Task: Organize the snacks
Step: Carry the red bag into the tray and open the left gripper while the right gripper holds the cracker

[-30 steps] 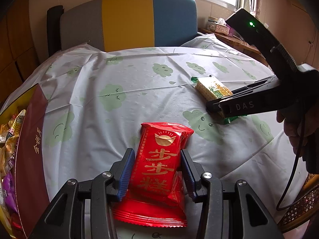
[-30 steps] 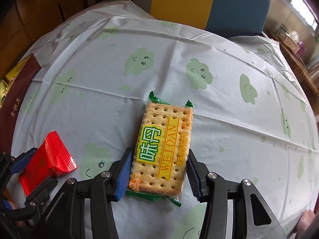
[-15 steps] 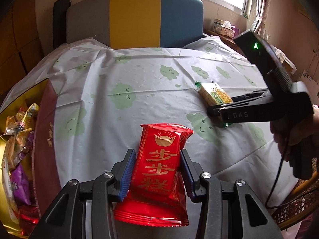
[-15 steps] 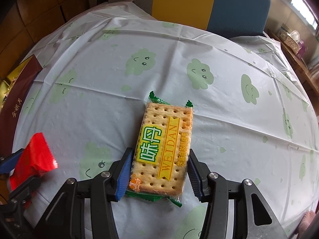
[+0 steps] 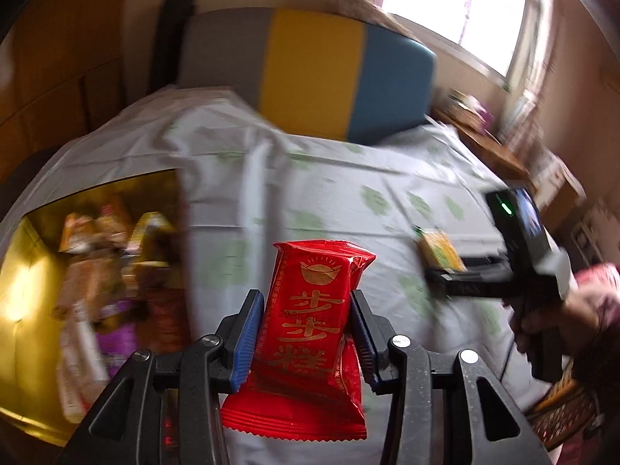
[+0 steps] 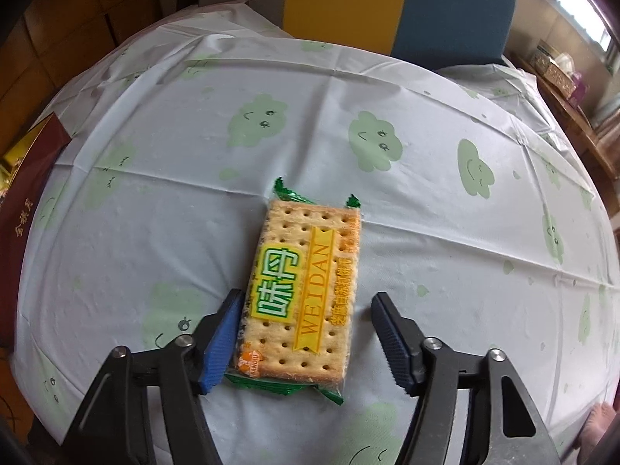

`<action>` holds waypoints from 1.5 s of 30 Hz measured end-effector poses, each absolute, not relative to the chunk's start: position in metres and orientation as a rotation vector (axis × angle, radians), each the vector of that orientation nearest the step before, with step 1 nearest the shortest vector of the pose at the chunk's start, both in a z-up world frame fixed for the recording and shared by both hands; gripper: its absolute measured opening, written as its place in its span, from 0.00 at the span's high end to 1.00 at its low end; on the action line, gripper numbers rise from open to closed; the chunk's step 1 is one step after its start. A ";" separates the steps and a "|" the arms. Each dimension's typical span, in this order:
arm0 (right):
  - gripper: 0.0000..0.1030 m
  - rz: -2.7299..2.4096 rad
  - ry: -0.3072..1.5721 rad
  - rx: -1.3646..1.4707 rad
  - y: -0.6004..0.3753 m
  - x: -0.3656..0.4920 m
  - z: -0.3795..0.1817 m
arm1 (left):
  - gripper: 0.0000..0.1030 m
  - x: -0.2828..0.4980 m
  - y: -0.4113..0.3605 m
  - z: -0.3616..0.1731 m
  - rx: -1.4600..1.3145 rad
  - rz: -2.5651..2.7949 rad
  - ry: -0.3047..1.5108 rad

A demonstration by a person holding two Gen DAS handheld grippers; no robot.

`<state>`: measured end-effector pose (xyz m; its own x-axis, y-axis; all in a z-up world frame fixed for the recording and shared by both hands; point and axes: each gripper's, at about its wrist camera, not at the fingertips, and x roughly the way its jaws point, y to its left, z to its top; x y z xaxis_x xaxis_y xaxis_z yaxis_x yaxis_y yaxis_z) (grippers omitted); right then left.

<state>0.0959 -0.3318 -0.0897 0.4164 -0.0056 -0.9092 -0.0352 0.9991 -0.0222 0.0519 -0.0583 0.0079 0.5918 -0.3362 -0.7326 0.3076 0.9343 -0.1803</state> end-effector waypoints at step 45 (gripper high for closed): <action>0.50 0.010 1.106 -0.111 -0.323 0.091 -0.088 | 0.52 0.058 0.109 -0.017 -0.159 0.167 0.923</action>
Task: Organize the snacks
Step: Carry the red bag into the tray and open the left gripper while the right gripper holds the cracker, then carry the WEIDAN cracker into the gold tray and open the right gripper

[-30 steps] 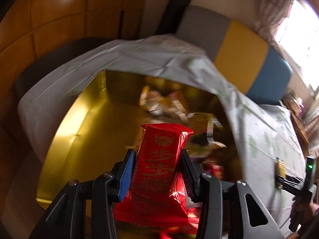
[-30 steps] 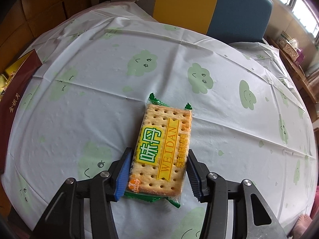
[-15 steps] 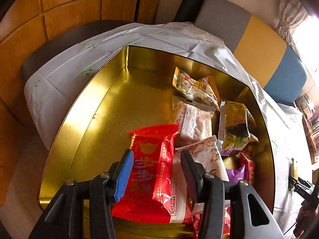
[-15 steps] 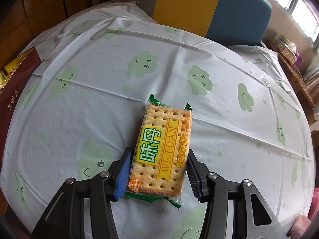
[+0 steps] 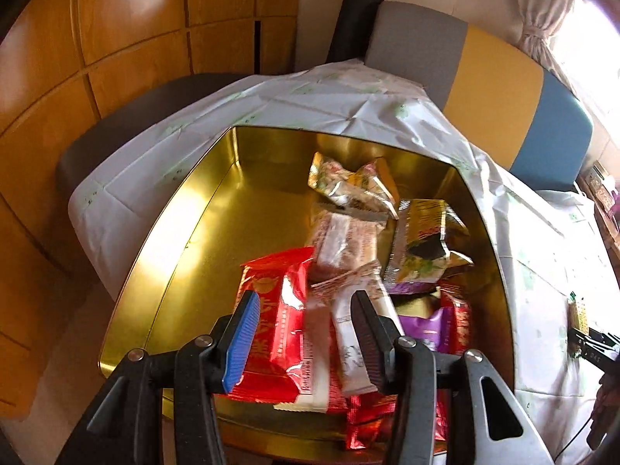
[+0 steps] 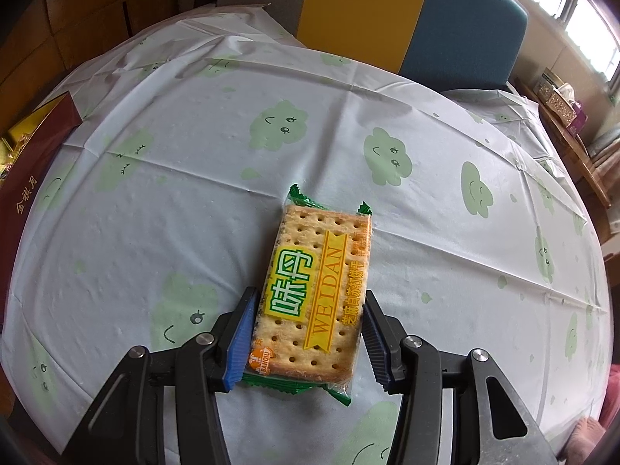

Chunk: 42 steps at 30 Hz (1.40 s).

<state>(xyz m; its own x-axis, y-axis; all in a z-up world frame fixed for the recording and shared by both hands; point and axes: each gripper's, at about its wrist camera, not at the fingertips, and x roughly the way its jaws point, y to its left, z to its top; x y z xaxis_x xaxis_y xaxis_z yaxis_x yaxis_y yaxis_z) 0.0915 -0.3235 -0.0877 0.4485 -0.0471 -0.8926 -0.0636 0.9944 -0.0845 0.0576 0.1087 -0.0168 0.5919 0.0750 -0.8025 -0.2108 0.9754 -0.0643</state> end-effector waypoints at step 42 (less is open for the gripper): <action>0.54 0.502 0.943 -0.001 -0.134 0.064 0.010 | 0.52 0.041 0.115 -0.009 -0.193 0.158 0.857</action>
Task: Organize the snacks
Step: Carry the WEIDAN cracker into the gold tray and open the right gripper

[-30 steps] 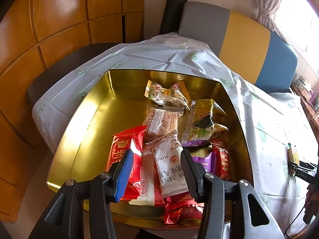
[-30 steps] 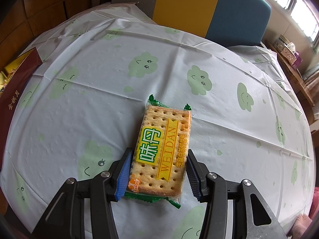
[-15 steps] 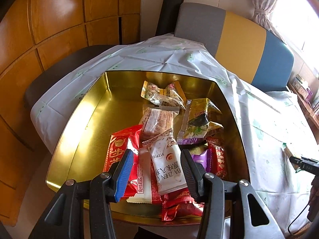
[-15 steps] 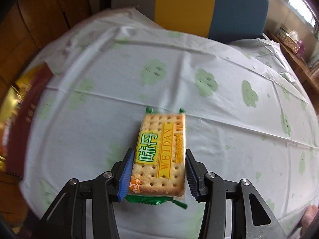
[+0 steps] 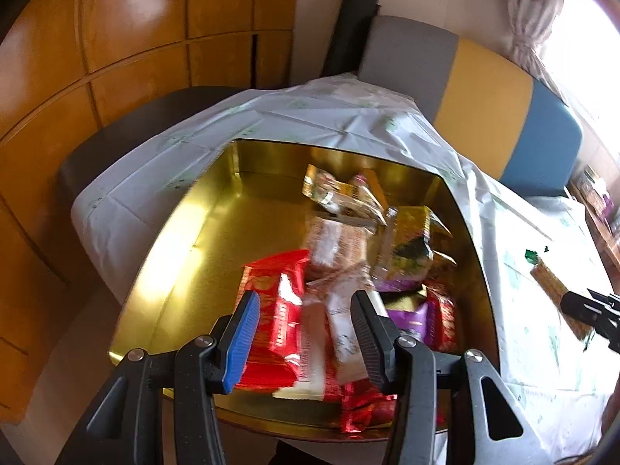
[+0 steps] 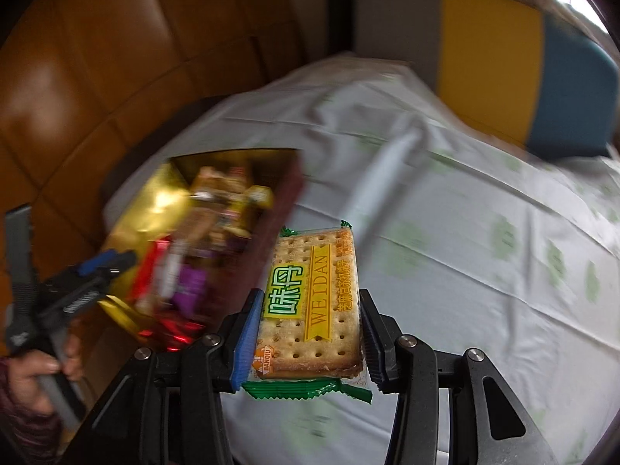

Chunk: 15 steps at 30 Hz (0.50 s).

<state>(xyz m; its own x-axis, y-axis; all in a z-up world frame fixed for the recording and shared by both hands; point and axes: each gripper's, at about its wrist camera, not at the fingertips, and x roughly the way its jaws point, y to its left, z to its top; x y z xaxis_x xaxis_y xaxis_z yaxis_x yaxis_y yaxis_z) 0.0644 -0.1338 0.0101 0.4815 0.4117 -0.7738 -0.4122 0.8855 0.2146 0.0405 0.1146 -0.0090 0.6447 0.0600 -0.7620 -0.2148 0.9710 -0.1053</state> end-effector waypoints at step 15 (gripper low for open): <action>0.47 0.612 1.036 -0.108 -0.032 0.068 -0.031 | 0.52 0.035 0.143 -0.019 -0.231 0.197 0.866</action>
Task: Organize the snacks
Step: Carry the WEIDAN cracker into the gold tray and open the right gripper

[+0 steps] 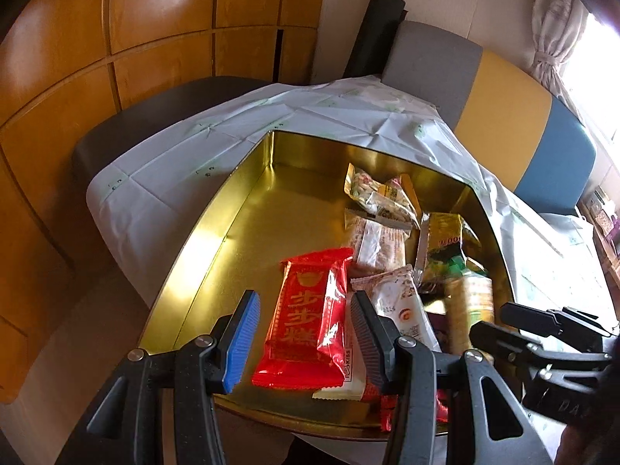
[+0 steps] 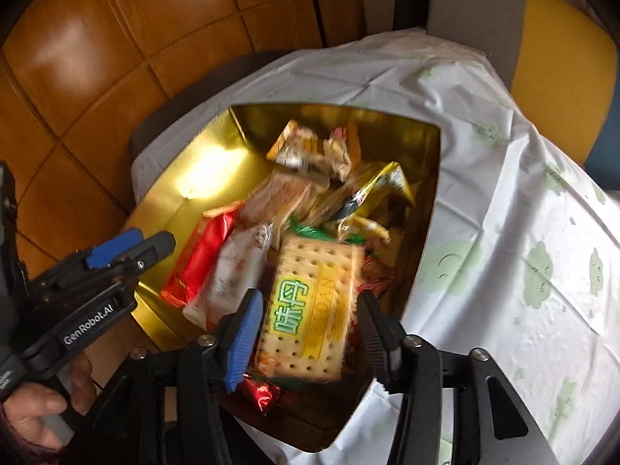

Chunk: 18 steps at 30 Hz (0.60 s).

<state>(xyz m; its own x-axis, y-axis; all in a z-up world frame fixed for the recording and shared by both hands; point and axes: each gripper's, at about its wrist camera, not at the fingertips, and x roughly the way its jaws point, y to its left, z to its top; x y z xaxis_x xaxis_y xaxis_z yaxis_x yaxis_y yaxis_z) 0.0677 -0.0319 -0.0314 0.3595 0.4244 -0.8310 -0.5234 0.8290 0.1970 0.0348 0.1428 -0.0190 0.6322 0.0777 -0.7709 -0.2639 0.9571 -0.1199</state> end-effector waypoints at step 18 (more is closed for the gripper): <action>0.62 0.639 0.992 -0.144 -0.040 0.050 -0.036 | 0.52 0.033 0.130 -0.016 -0.184 0.207 0.856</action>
<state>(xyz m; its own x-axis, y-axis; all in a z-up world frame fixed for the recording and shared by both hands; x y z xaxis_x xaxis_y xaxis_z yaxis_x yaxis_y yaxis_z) 0.0504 -0.0395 -0.0357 0.3815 0.4353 -0.8155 -0.5626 0.8093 0.1689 0.0327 0.1303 -0.0158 0.6378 0.1069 -0.7628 -0.2540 0.9641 -0.0773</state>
